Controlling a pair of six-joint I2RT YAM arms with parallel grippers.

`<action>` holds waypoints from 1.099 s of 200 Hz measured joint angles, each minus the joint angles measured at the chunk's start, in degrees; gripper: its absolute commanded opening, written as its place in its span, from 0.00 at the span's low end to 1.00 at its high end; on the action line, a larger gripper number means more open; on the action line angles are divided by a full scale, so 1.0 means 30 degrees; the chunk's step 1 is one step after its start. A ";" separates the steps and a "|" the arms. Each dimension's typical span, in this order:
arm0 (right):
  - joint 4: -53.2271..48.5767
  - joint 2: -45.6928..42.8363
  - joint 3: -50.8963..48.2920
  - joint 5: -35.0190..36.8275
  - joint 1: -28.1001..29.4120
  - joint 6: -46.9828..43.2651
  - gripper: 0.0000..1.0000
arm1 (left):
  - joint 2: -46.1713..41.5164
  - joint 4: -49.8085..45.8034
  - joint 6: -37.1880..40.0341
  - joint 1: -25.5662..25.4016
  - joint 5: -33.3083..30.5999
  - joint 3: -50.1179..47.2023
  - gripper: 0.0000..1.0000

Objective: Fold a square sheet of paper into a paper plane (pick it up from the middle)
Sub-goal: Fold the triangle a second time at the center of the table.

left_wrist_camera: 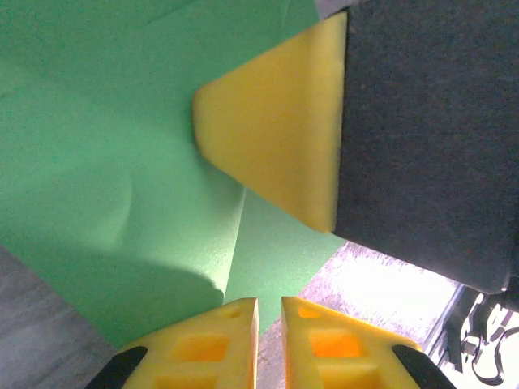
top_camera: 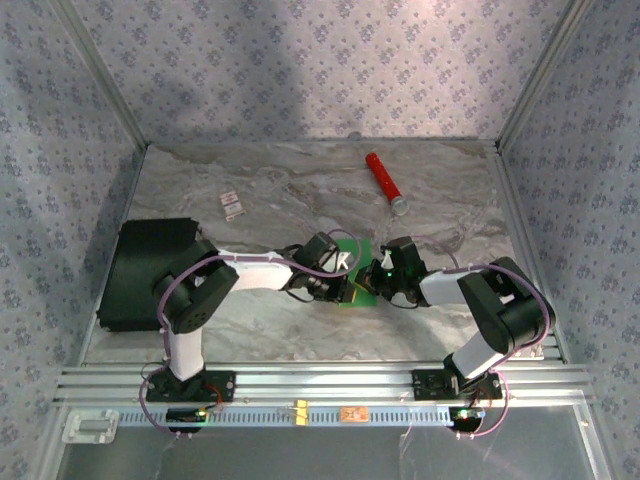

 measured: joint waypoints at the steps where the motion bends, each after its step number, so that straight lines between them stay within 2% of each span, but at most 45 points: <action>1: 0.0000 0.0000 0.0000 0.0000 0.0000 0.0000 0.04 | 0.0000 0.0000 0.0000 0.0000 -0.0007 0.0000 0.15; 120: -0.0007 0.0000 -0.0022 -0.0015 -0.0051 0.0000 0.04 | -0.0838 0.1625 -0.0313 0.0015 -0.0007 -0.2069 0.15; 183: -0.0044 -0.0022 -0.0022 -0.0015 -0.0102 0.0000 0.04 | -0.2572 0.1807 -0.1035 0.0015 -0.0007 -0.4131 0.12; 220: -0.0073 -0.0058 -0.0022 0.0000 -0.0131 0.0000 0.04 | -0.4051 0.1894 -0.1421 0.0109 -0.0044 -0.4080 0.11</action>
